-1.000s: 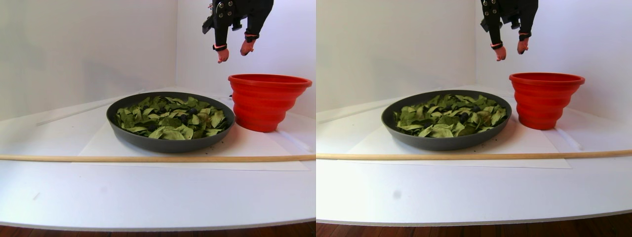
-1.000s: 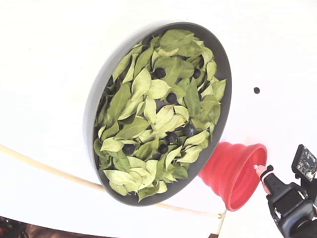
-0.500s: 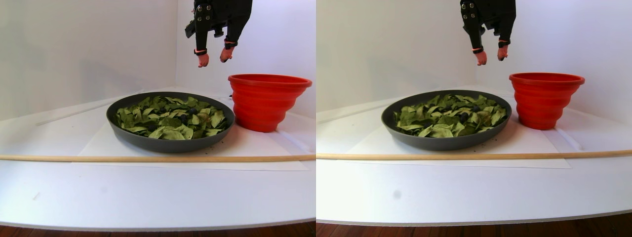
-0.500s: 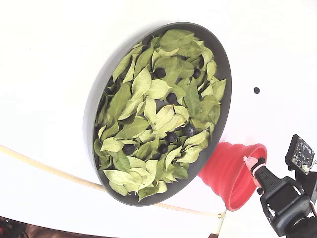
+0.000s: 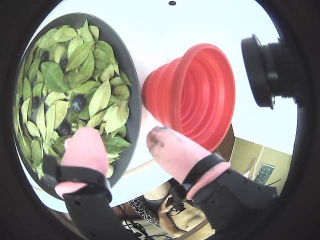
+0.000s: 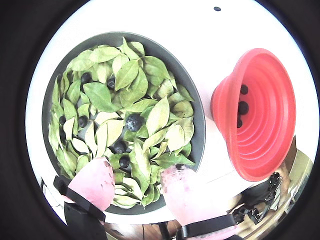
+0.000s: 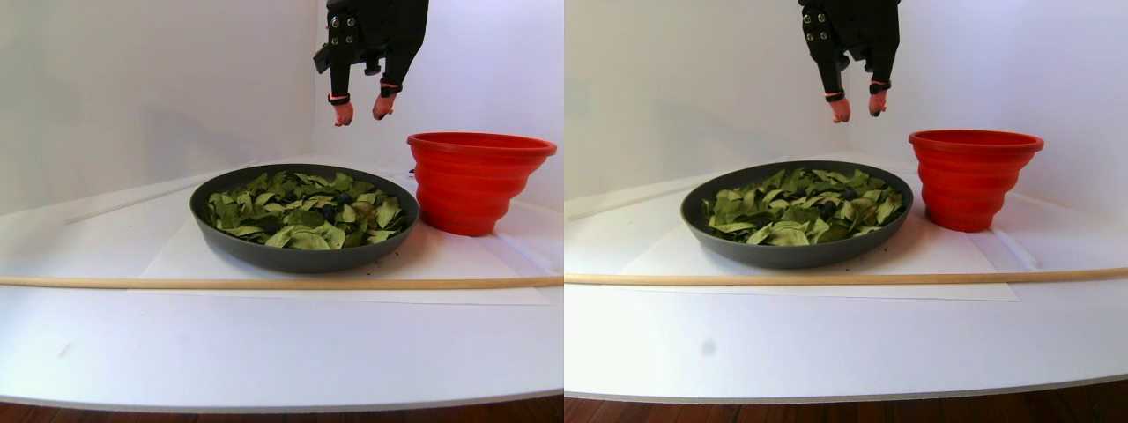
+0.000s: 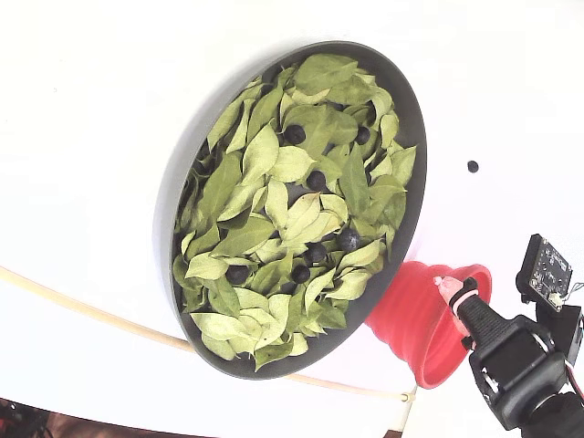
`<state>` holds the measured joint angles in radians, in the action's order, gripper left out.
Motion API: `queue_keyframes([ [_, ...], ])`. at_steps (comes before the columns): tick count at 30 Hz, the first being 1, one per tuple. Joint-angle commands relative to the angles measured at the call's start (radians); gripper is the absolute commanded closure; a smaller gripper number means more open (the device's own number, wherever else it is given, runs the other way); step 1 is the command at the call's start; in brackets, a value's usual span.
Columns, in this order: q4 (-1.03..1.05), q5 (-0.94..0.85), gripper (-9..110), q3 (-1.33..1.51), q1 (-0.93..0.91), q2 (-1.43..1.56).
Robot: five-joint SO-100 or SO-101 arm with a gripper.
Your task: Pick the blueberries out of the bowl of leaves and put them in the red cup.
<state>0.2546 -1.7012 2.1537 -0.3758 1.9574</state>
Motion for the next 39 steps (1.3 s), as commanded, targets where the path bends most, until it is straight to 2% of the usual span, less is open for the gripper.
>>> queue_keyframes([
  [1, -0.015, -0.002, 84, -0.020, 0.008, 0.005],
  [39, -0.265, -0.017, 83, -0.087, 0.044, -0.311],
])
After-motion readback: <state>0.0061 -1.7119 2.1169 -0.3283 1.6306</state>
